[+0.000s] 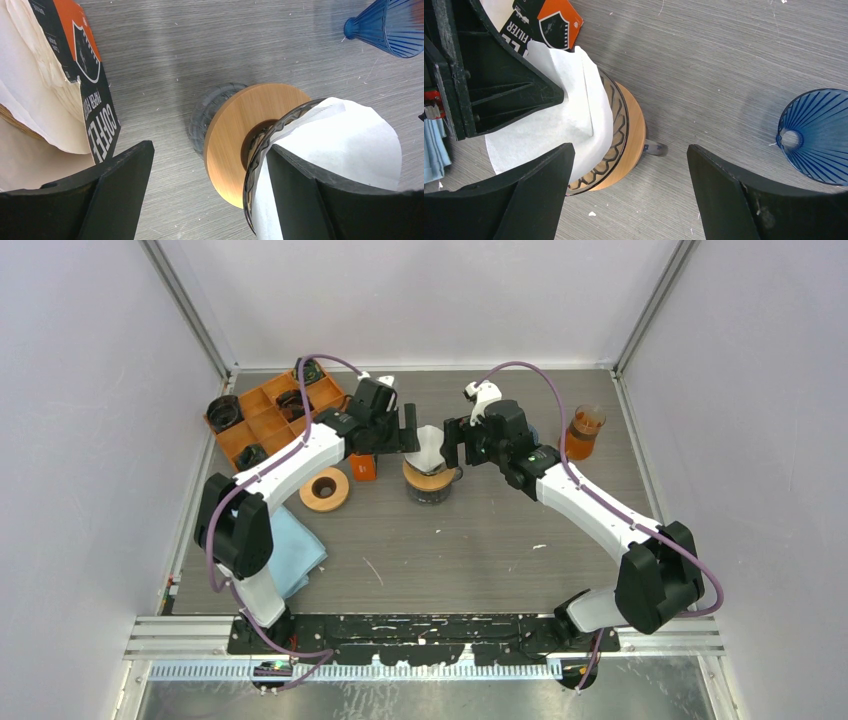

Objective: Place the coffee filter in the dripper
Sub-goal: Adjust the coffee filter in the coffee dripper.

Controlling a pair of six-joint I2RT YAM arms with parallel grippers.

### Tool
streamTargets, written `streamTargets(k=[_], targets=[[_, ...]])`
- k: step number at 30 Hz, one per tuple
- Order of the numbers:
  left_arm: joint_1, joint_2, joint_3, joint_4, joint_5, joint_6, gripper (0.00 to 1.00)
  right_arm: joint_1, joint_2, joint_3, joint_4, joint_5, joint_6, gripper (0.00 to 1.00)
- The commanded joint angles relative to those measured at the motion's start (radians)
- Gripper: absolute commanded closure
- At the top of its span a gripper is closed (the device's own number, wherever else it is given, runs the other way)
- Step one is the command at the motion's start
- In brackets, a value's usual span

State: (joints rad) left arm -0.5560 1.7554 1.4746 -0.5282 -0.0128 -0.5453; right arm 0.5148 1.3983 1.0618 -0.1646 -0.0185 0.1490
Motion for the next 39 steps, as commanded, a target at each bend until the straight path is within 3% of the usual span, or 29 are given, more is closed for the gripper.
streamTargets(k=[1, 28, 39], targets=[[0.005, -0.063, -0.004, 0.039, 0.026, 0.002, 0.14, -0.002, -0.050, 0.018, 0.060, -0.008, -0.004, 0.10], [0.015, -0.086, 0.008, 0.087, 0.086, 0.005, 0.13, -0.005, -0.025, 0.065, 0.054, 0.048, -0.013, 0.10], [0.019, -0.199, -0.036, 0.077, 0.093, 0.030, 0.08, -0.015, -0.085, 0.091, -0.032, 0.145, 0.004, 0.10]])
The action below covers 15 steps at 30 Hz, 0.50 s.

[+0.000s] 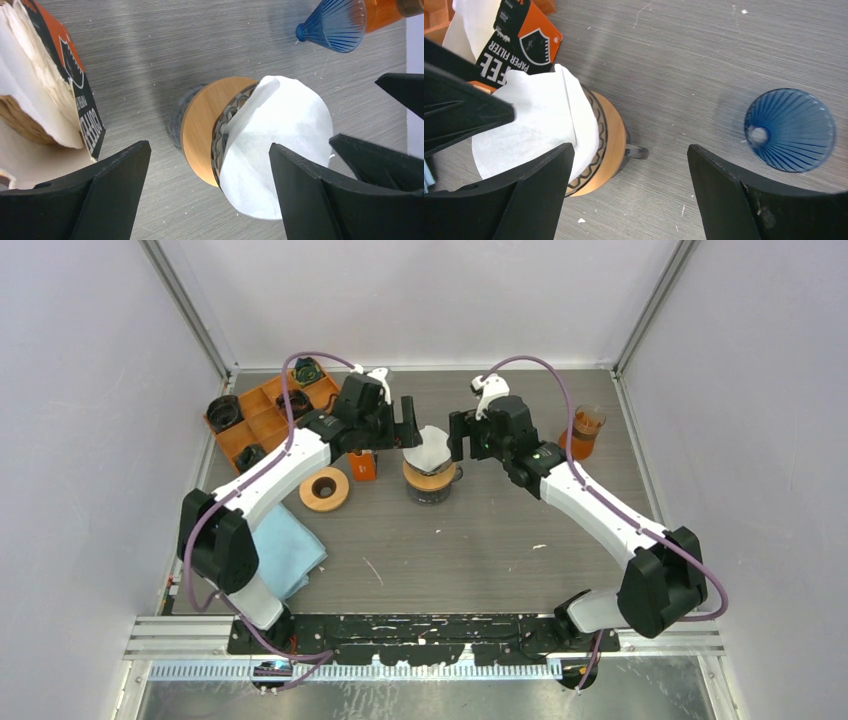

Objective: Place the coffee filter in the dripper
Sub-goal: Adjust the coffee filter in the coffee dripper, then pick up the coffee server from the corner of the board.

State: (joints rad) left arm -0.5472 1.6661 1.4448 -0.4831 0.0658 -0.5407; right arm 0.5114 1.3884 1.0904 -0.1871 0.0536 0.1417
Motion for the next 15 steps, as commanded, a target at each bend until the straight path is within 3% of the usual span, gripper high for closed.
streamTargets(k=[1, 15], targets=[[0.012, -0.126, -0.011, 0.025, 0.012, 0.030, 0.07, -0.015, -0.082, 0.066, -0.023, 0.091, 0.010, 0.10], [0.072, -0.454, -0.144, -0.149, -0.107, 0.138, 0.01, -0.176, -0.104, 0.124, -0.167, 0.312, 0.020, 0.09]])
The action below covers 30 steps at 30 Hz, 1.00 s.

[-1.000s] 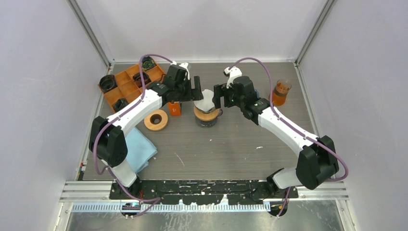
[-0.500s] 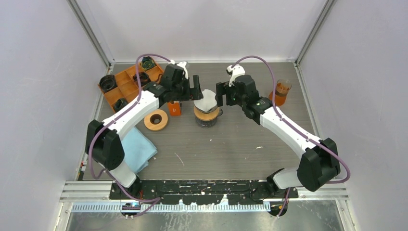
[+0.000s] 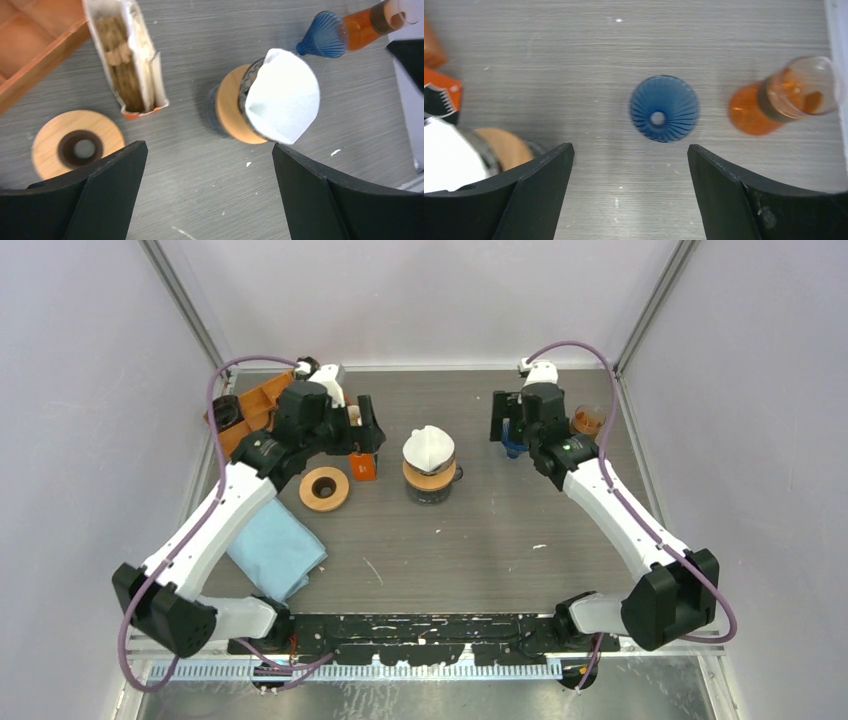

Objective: Place the coffee filter in the dripper
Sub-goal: Pick up the coffee server from the corner of the board.

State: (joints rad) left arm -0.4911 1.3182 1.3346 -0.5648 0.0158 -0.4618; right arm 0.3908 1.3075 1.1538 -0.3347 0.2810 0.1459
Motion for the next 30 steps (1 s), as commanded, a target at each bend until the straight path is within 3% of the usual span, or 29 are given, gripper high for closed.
streamTargets(k=[1, 11, 20, 30], targets=[[0.020, -0.131, -0.043, -0.084, -0.068, 0.075, 0.01, -0.073, -0.020, 0.065, -0.024, 0.093, 0.014, 0.09], [0.028, -0.331, -0.076, -0.224, -0.310, 0.237, 0.01, -0.292, 0.049, 0.153, -0.049, 0.132, -0.028, 0.11], [0.008, -0.437, -0.229, -0.148, -0.482, 0.286, 0.01, -0.452, 0.218, 0.277, -0.044, 0.070, 0.053, 0.15], [0.002, -0.495, -0.286, -0.119, -0.559, 0.296, 0.01, -0.571, 0.405, 0.346, -0.045, -0.016, 0.080, 0.25]])
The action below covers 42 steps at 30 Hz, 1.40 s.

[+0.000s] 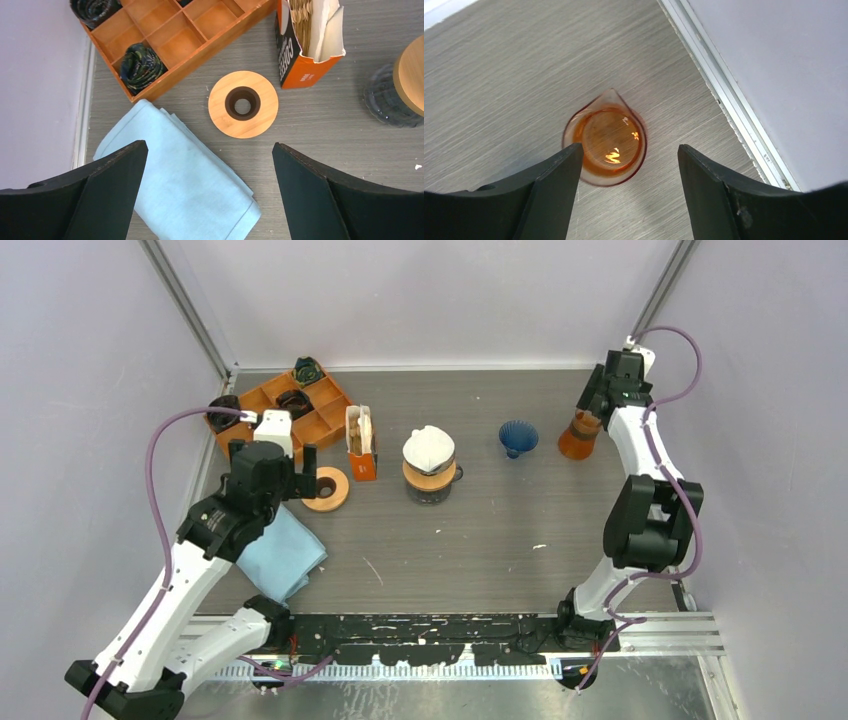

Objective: Place the coffee filter in the dripper
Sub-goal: Pick up the coffee server from the corner of the board, then place the coffee server at the center of the board.

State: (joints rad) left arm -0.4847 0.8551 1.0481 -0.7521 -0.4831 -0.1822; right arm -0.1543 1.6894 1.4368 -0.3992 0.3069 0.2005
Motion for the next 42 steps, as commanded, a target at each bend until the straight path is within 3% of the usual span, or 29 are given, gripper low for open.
streamTargets(k=[1, 10, 14, 17, 27, 42], targets=[[-0.005, -0.034, -0.002, 0.071, -0.062, 0.017, 0.01, -0.031, 0.037, 0.067, 0.018, -0.048, 0.025, 0.26], [-0.005, -0.035, -0.010, 0.081, -0.072, 0.022, 0.01, -0.068, 0.140, 0.095, 0.010, -0.079, 0.032, 0.42], [-0.005, -0.048, -0.018, 0.090, -0.078, 0.028, 0.01, -0.074, 0.161, 0.085, 0.007, -0.079, 0.021, 0.56], [-0.004, -0.054, -0.022, 0.095, -0.078, 0.029, 0.01, -0.079, 0.169, 0.077, 0.004, -0.126, 0.015, 0.61], [-0.003, -0.068, -0.033, 0.111, -0.076, 0.029, 0.01, -0.079, 0.092, -0.001, -0.005, -0.127, 0.040, 0.99], [-0.003, -0.051, -0.049, 0.132, -0.053, 0.021, 0.01, 0.022, -0.279, -0.334, -0.013, -0.135, 0.190, 0.99]])
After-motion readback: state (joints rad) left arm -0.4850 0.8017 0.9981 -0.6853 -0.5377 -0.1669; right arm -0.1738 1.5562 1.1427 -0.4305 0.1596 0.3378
